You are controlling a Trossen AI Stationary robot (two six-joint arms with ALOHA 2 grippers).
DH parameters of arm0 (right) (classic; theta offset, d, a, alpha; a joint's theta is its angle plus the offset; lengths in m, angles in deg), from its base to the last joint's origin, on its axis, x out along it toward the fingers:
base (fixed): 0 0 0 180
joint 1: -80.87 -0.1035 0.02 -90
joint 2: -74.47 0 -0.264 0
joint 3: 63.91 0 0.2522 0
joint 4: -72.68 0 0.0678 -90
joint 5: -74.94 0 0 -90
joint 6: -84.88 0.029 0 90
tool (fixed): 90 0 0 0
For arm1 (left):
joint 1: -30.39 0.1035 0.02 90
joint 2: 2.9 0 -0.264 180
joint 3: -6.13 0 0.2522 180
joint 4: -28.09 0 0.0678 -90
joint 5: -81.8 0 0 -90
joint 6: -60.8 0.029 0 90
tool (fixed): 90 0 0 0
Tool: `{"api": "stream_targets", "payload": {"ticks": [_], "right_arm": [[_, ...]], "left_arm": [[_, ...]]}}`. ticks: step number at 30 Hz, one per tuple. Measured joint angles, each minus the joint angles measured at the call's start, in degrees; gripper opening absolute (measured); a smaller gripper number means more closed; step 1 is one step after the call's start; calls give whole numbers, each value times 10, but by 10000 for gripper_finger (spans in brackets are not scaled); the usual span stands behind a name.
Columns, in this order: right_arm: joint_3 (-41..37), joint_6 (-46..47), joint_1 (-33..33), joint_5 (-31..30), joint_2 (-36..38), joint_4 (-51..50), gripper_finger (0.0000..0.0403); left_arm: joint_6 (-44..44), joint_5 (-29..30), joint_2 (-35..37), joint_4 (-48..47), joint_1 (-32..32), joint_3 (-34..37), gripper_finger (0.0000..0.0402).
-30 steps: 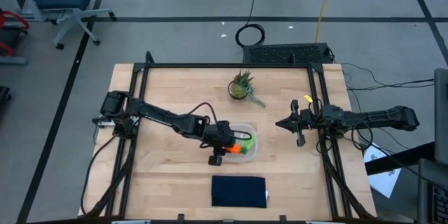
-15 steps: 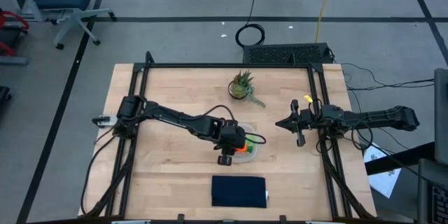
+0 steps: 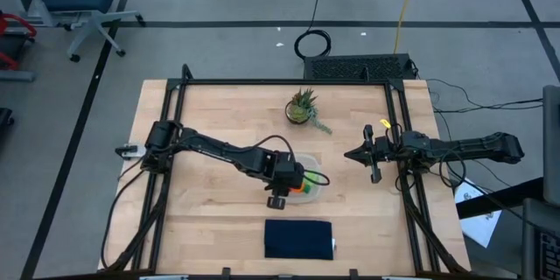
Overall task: Pick and placing Produce into tupperware
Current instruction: Put the carrot into the transparent bin
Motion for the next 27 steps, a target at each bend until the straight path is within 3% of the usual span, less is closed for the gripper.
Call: {"api": "stream_targets", "payload": {"ticks": [27], "right_arm": [[0,0,0,0,0,-4,0]], "left_arm": [[62,-31,0,-51,11,0,131]]}}
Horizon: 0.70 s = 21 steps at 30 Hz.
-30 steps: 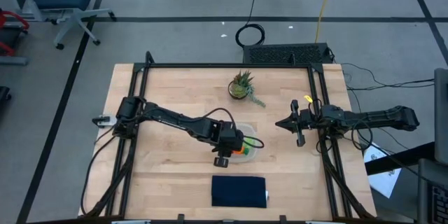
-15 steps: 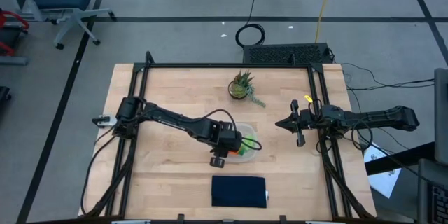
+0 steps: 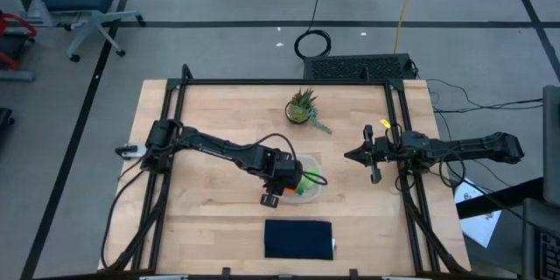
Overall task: Pick and placing Produce into tupperware
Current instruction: Put the carrot into the transparent bin
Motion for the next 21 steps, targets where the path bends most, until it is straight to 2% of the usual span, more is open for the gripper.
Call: {"api": "stream_targets", "payload": {"ticks": [12,21], "right_arm": [[0,-2,0,0,0,-4,0],[0,-2,0,0,0,-3,0]], "left_arm": [[-5,-8,-10,0,5,0,131],[-24,19,-10,5,-3,0,131]]}}
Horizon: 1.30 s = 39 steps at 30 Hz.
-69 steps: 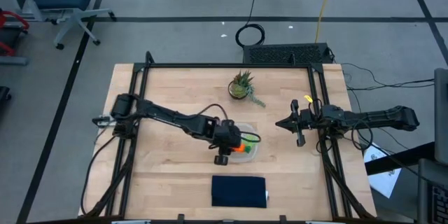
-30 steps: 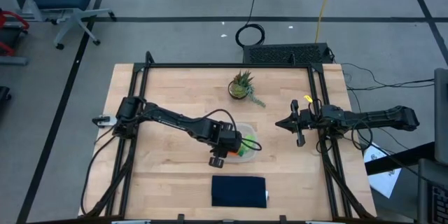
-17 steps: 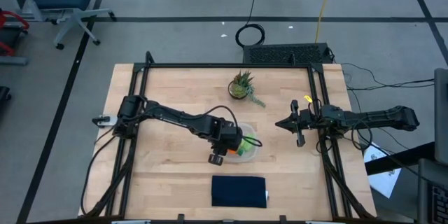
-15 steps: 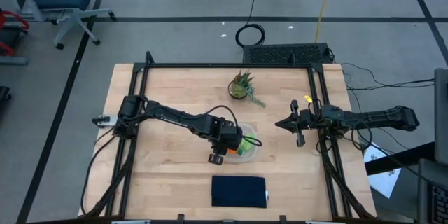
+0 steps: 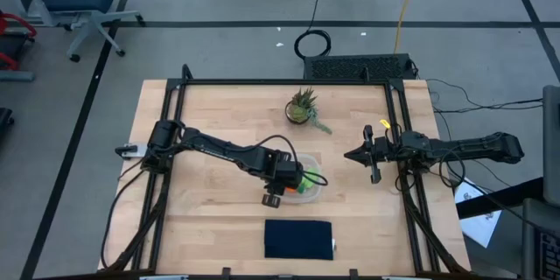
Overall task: Pick and placing Produce into tupperware
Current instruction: Put the carrot into the transparent bin
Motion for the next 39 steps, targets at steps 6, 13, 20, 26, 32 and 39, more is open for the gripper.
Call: {"api": "stream_targets", "payload": {"ticks": [6,13,20,26,32,39], "right_arm": [[0,0,0,0,0,0,0],[0,0,0,0,0,-1,0],[0,0,0,0,0,-1,0],[0,0,0,0,0,-1,0],[0,0,0,0,0,-1,0],[0,0,0,0,0,-1,0]], "left_arm": [[6,-6,0,10,0,0,131],[6,-14,0,10,0,0,131],[-9,-14,0,13,-1,0,131],[-19,-14,0,18,-4,0,131],[-52,-14,0,20,-4,0,131],[-65,-14,-7,29,-5,0,131]]}}
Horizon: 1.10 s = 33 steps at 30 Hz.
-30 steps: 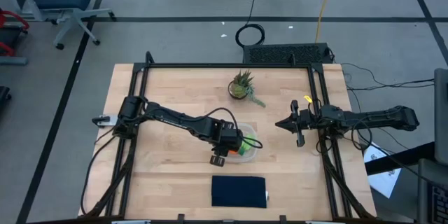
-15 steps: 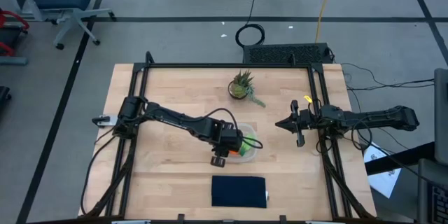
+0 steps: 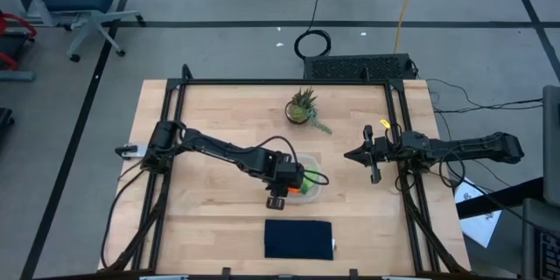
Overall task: Pick and placing Produce into tupperware
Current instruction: Put the carrot into the transparent bin
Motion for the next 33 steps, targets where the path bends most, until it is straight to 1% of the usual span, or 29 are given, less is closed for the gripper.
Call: {"api": "stream_targets", "payload": {"ticks": [8,14,17,24,33], "right_arm": [[0,3,0,0,0,-6,0],[0,4,0,0,0,-12,0],[0,3,0,0,0,-13,0],[0,2,0,0,0,-13,0],[0,2,0,0,0,-13,0]], "left_arm": [[17,24,-23,1,-2,0,131],[27,24,-23,1,-1,0,131],[42,13,-23,-2,-1,0,131],[75,10,-23,-4,0,0,132],[79,5,-23,-4,0,0,132]]}}
